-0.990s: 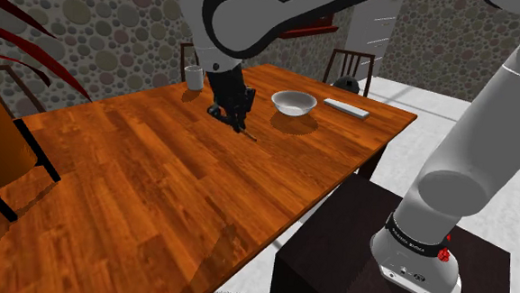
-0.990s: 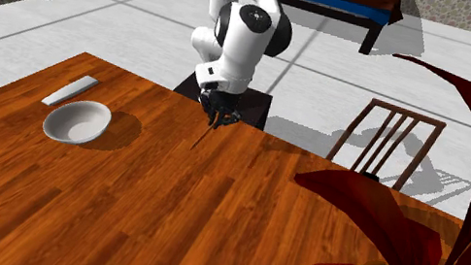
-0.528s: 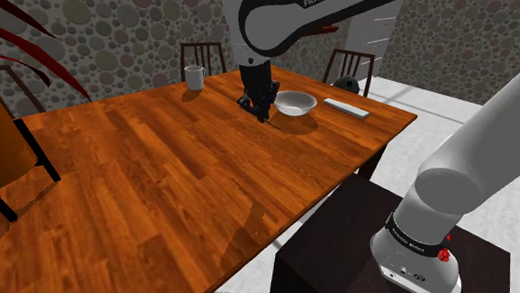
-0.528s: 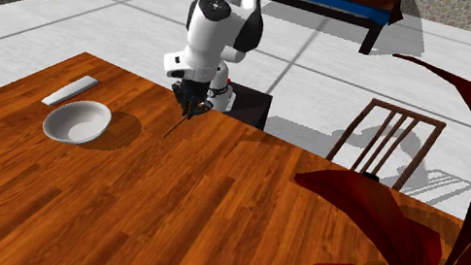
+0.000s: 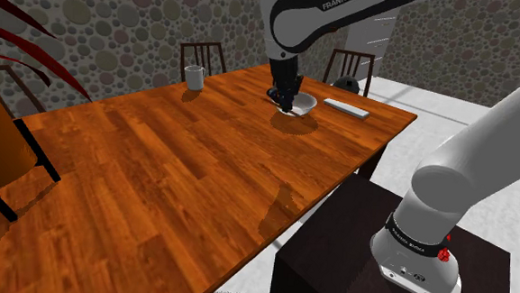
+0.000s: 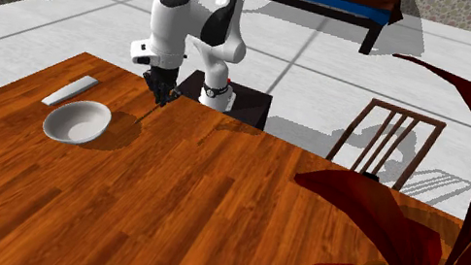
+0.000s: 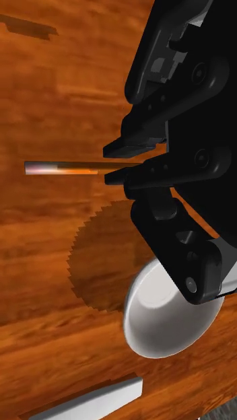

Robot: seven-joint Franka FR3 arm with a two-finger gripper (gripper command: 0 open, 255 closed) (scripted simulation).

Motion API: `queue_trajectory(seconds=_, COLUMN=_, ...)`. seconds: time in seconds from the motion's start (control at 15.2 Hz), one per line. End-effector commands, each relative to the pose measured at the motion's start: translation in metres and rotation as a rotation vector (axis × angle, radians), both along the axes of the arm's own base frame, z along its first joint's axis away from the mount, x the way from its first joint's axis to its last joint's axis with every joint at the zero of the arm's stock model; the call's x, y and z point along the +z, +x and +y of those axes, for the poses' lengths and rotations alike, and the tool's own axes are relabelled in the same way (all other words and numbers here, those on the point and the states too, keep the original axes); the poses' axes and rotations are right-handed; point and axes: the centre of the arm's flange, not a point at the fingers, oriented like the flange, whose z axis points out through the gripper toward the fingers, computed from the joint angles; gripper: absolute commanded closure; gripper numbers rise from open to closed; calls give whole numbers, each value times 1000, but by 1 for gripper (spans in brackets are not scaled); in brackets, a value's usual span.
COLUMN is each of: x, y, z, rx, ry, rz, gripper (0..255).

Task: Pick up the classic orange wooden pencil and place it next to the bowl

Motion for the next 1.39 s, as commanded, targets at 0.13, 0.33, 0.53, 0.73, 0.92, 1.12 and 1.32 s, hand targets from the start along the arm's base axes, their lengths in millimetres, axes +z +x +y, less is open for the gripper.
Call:
queue_trajectory(seconds=0.13, x=2, y=-4, z=-54, rx=1, ry=0, rz=0, gripper=255)
queue_trajectory(seconds=0.33, x=3, y=-6, z=-94, rx=1, ry=0, rz=0, gripper=255)
queue_trajectory(seconds=0.53, x=3, y=-9, z=-133, rx=1, ry=0, rz=0, gripper=255)
queue_trajectory(seconds=0.73, x=3, y=-11, z=-173, rx=1, ry=0, rz=0, gripper=255)
queue_trajectory(seconds=0.92, x=-8, y=-12, z=-189, rx=1, ry=0, rz=0, gripper=255)
queue_trajectory(seconds=1.12, x=-24, y=-12, z=-189, rx=1, ry=0, rz=0, gripper=255)
queue_trajectory(seconds=1.32, x=-39, y=-12, z=-189, rx=1, ry=0, rz=0, gripper=255)
